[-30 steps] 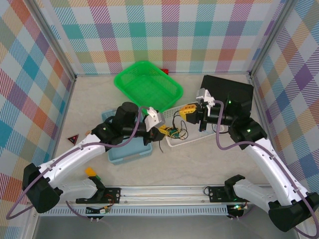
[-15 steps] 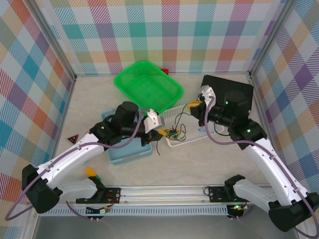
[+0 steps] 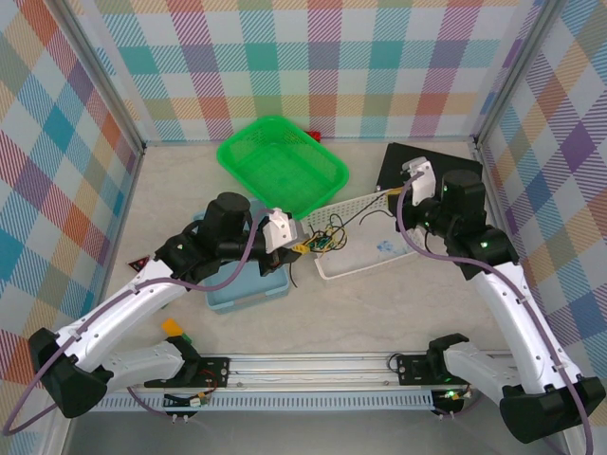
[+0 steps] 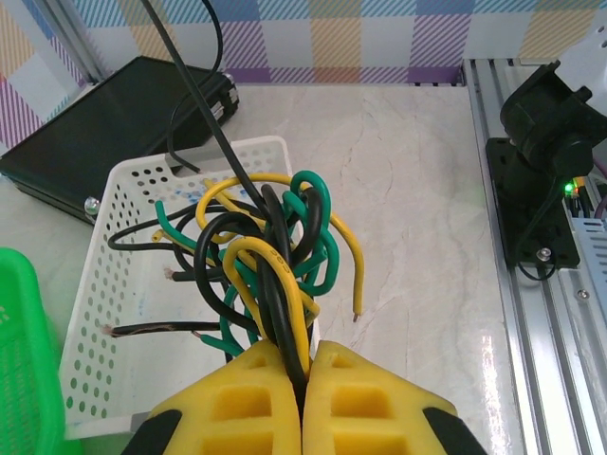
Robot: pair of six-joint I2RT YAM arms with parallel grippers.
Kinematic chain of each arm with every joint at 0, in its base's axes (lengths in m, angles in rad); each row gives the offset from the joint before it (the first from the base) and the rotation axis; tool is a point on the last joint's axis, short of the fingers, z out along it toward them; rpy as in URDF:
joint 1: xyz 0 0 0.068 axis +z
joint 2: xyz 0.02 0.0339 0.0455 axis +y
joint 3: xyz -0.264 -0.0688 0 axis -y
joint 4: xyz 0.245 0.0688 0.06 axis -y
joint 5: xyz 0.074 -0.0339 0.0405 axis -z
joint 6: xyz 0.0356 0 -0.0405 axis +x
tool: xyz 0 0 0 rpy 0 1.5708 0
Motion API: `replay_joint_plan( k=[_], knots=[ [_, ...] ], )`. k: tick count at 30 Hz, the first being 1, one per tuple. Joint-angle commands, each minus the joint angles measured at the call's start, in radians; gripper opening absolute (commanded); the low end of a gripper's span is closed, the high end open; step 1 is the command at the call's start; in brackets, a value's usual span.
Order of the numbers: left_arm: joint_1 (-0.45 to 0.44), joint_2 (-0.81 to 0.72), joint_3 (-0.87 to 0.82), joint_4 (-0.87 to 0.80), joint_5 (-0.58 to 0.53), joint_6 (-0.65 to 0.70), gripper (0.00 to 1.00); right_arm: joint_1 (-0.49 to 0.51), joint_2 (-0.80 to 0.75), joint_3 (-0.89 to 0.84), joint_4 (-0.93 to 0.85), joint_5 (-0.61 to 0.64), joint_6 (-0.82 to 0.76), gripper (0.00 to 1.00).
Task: Untangle the cables
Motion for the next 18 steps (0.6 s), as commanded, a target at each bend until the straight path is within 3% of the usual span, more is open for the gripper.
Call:
replay_joint_plan(
  k=[1, 13, 18],
  knots=[
    [0.028, -0.058, -0.029, -0.223, 0.073, 0.043, 0.0, -0.094, 0.008, 0.05, 0.093, 0.222, 0.014, 0.0],
    [0.136, -0.112, -0.035, -0.323, 0.092, 0.094, 0.0, -0.211, 0.0, 0.039, 0.087, 0.207, 0.032, 0.0],
    [0.161, -0.11, -0.034, -0.329, 0.109, 0.107, 0.0, -0.215, -0.017, 0.003, 0.137, 0.11, 0.032, 0.0]
  ],
)
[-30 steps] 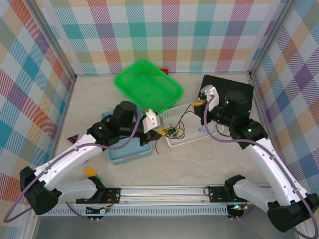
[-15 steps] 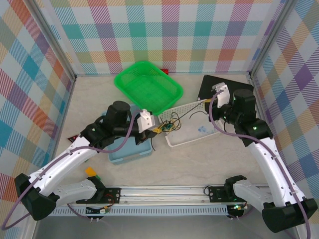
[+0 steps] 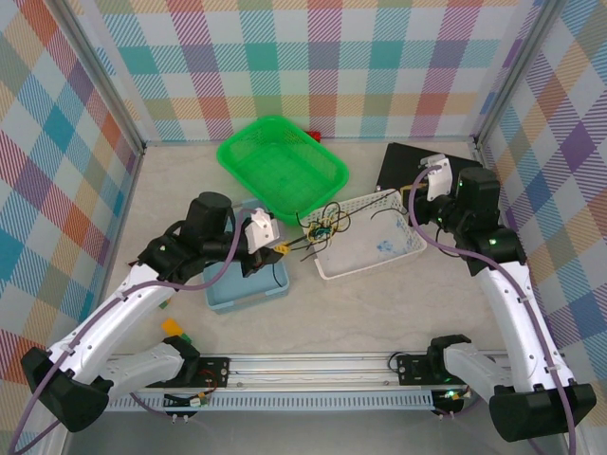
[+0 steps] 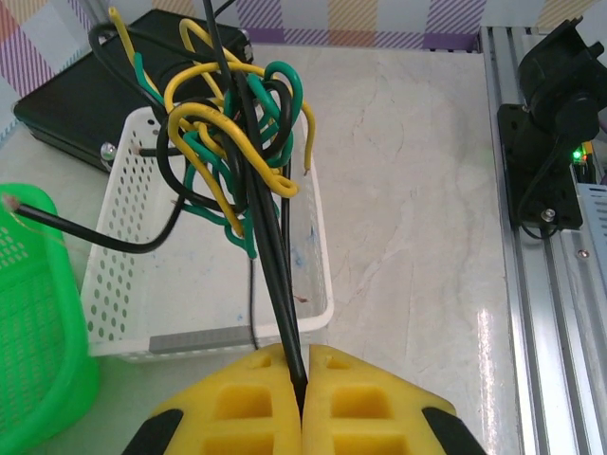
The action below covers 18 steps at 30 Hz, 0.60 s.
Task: Untangle the cables
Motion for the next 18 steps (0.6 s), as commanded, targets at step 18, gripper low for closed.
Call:
replay_joint_plan(
  k=[18],
  knots=[
    [0.209, -0.063, 0.095, -0.376, 0.124, 0.13, 0.0, -0.192, -0.09, -0.062, 0.106, 0.121, 0.06, 0.0]
  ],
)
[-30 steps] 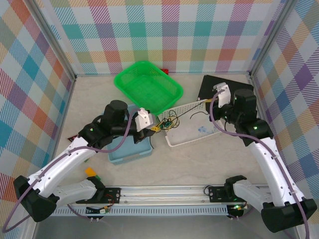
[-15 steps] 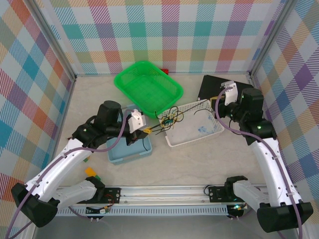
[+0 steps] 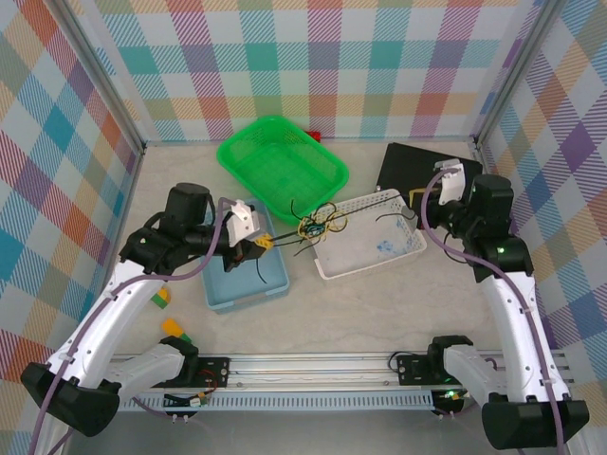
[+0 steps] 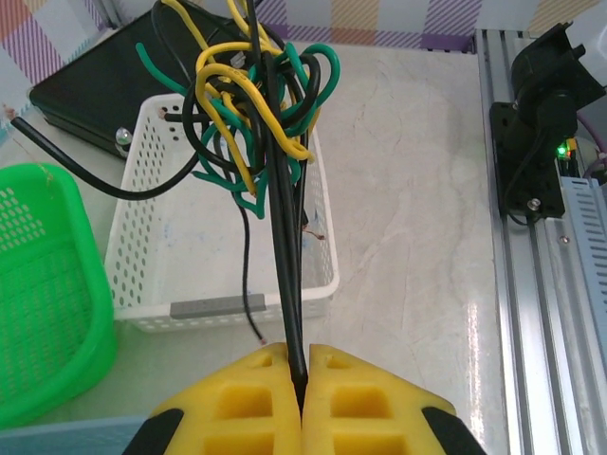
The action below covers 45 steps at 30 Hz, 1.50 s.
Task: Untangle the cables
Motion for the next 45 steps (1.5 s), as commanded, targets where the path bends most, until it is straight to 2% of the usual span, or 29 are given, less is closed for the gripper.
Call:
replay_joint_plan(
  k=[1, 2, 6, 9, 12, 18, 22, 25, 30, 34, 40, 45],
  knots=[
    [0.036, -0.061, 0.006, -0.165, -0.015, 0.0, 0.0, -0.093, -0.042, -0.032, 0.143, 0.133, -0.014, 0.0],
    [0.036, -0.059, 0.007, -0.141, -0.018, -0.014, 0.0, -0.093, -0.056, -0.046, 0.156, 0.065, -0.033, 0.0],
    [0.036, -0.042, -0.003, 0.058, -0.018, -0.153, 0.0, -0.063, -0.137, -0.16, 0.249, -0.365, -0.081, 0.0],
    [0.028, -0.029, -0.025, 0.252, -0.038, -0.287, 0.0, -0.028, -0.18, -0.274, 0.355, -0.492, -0.006, 0.0],
    [-0.025, 0.012, 0.013, 0.309, -0.077, -0.315, 0.0, -0.008, -0.214, -0.338, 0.388, -0.48, 0.098, 0.0],
    [-0.123, 0.007, 0.006, 0.344, -0.157, -0.34, 0.0, 0.017, -0.268, -0.321, 0.244, -0.342, 0.237, 0.0],
    [-0.138, -0.017, -0.047, 0.452, -0.237, -0.467, 0.0, 0.019, -0.266, -0.28, 0.124, -0.276, 0.31, 0.0],
    [-0.148, 0.006, -0.01, 0.455, -0.321, -0.57, 0.0, 0.019, -0.265, -0.288, 0.068, -0.24, 0.345, 0.0],
    [-0.164, 0.083, 0.129, 0.328, -0.363, -0.675, 0.0, 0.019, -0.284, -0.318, 0.044, -0.247, 0.355, 0.0],
    [-0.17, 0.099, 0.176, 0.285, -0.382, -0.707, 0.0, 0.019, -0.313, -0.366, 0.127, -0.318, 0.372, 0.04],
    [-0.17, 0.057, 0.16, 0.267, -0.437, -0.689, 0.0, 0.019, -0.343, -0.41, 0.2, -0.392, 0.408, 0.14],
    [-0.17, 0.018, 0.089, 0.36, -0.493, -0.725, 0.0, 0.019, -0.374, -0.392, 0.16, -0.405, 0.349, 0.44]
  ],
)
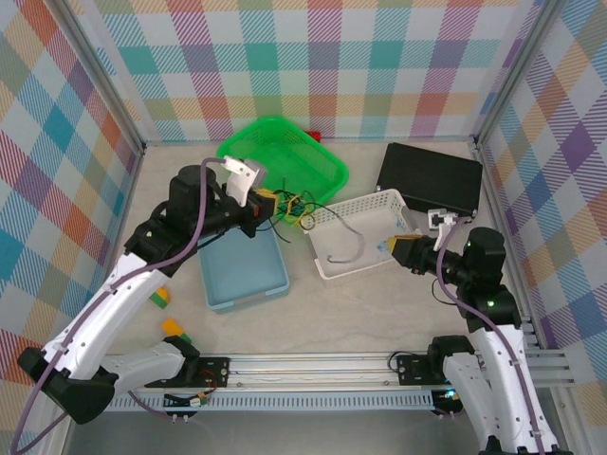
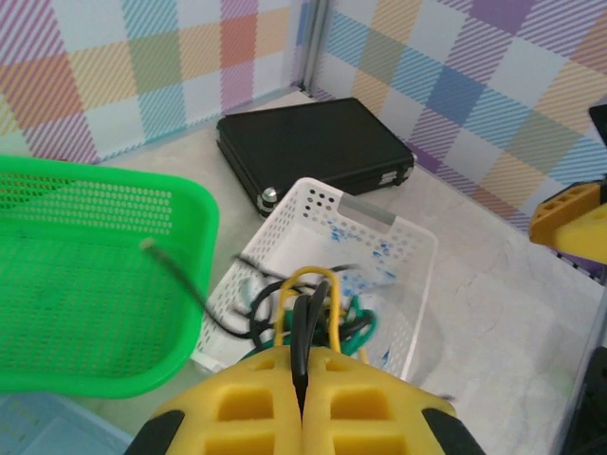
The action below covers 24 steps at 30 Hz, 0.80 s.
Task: Untangle the cables
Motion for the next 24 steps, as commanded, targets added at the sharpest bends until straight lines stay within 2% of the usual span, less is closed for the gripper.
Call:
replay_joint_plan(
  k=[1, 5, 13, 20, 24],
  knots=[
    [-0.008, -0.031, -0.03, 0.082, -0.052, -0.041, 0.0, 0.003, -0.03, 0.02, -0.001, -0.035, -0.041, 0.5],
    [-0.008, -0.008, -0.025, 0.083, -0.046, -0.047, 0.0, 0.003, -0.039, 0.061, -0.038, -0.042, -0.049, 0.54],
    [-0.008, 0.058, 0.055, 0.034, 0.031, -0.035, 0.0, 0.004, -0.01, 0.065, 0.089, -0.266, -0.033, 0.59],
    [-0.008, 0.101, 0.081, 0.029, 0.114, -0.023, 0.0, 0.053, 0.117, 0.103, 0.117, -0.286, -0.211, 0.67],
    [-0.008, 0.117, 0.091, 0.027, 0.197, -0.009, 0.0, 0.123, 0.204, 0.114, 0.138, -0.319, -0.404, 0.67]
  ],
)
